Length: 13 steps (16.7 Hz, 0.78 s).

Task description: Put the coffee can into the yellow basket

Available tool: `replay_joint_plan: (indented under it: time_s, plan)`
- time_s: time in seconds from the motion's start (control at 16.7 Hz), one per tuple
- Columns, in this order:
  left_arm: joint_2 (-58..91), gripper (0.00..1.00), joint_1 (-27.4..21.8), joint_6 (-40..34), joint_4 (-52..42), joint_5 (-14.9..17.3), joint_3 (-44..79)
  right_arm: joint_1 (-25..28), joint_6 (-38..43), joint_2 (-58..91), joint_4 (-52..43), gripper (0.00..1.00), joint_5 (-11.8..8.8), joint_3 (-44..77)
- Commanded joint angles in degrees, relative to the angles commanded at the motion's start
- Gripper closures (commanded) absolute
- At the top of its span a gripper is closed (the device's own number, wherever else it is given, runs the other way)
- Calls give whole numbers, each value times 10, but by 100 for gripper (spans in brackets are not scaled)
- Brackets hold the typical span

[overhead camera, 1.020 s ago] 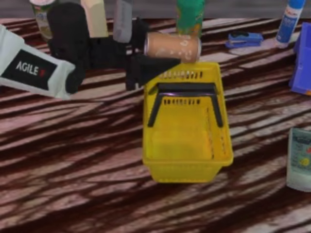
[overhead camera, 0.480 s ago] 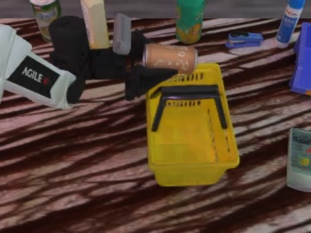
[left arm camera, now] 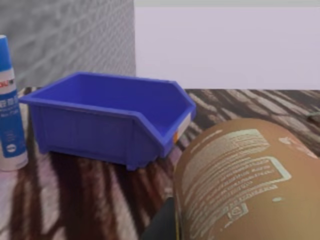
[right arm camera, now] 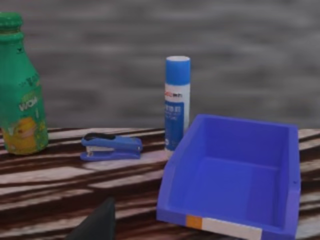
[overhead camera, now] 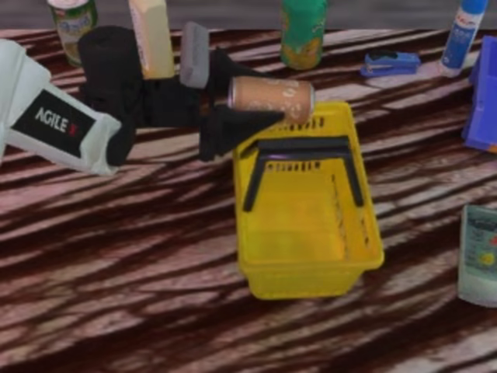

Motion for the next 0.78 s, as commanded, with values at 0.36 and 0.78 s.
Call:
replay_joint_plan:
  time_s: [0.36,0.78]
  plan:
    - [0,0,0,0,0,0,0,0,0,0,0,0,0,0]
    - [-1,0,-2,0,-1,-1,1,0,0,0,0,0,0,0]
